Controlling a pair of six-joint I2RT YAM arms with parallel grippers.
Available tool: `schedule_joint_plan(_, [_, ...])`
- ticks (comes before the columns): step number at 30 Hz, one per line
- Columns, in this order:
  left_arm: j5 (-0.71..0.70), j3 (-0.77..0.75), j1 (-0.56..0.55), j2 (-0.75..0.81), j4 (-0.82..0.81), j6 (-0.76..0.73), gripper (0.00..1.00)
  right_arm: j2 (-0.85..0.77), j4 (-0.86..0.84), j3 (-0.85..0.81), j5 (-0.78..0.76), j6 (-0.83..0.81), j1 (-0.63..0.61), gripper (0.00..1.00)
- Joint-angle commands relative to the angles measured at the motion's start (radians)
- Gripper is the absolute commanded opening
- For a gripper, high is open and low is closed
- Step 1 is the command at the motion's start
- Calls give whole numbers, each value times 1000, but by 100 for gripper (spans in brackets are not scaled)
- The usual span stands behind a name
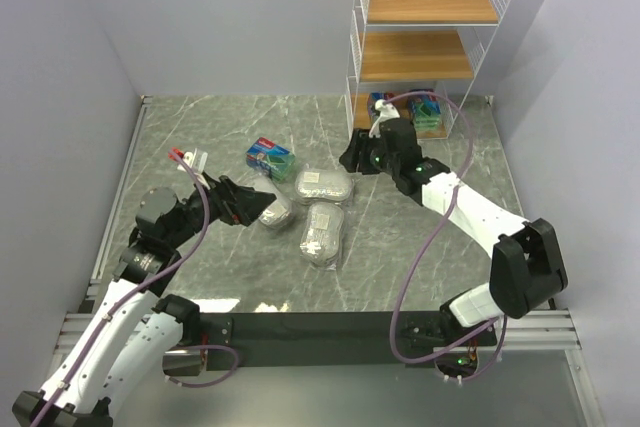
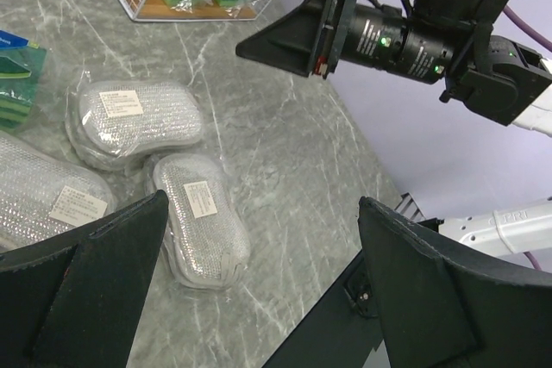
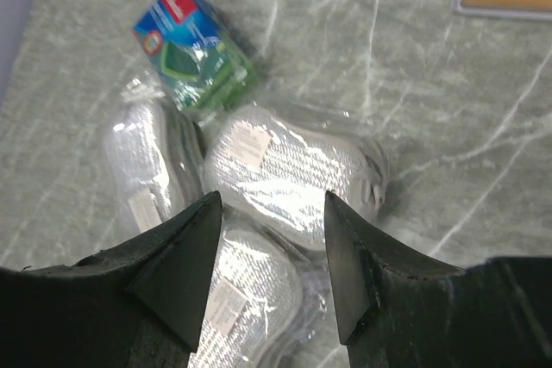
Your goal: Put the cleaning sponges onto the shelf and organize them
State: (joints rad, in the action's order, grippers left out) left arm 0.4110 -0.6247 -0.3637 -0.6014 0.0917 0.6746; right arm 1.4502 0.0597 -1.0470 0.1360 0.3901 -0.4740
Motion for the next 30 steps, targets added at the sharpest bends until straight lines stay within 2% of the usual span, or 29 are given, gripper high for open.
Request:
schedule_joint_plan(1, [-14, -4, -4, 8, -13, 0, 99, -14, 61, -9, -70, -31, -37, 58])
schedule_joint_plan(11, [3, 5, -4, -17, -41, 16, 99, -145, 112, 134, -122, 59, -121, 55])
schedule_joint_plan(20, [5, 5, -4, -35, -49, 13, 99, -300, 94, 358, -121, 228, -167, 61])
schedule_joint_plan(22, [12, 5, -4, -46, -58, 16, 99, -310, 74, 387, -107, 259, -166, 65])
schedule_joint_plan(30, [9, -1, -4, -51, -52, 14, 99, -283, 5, 390, -23, 285, -169, 66])
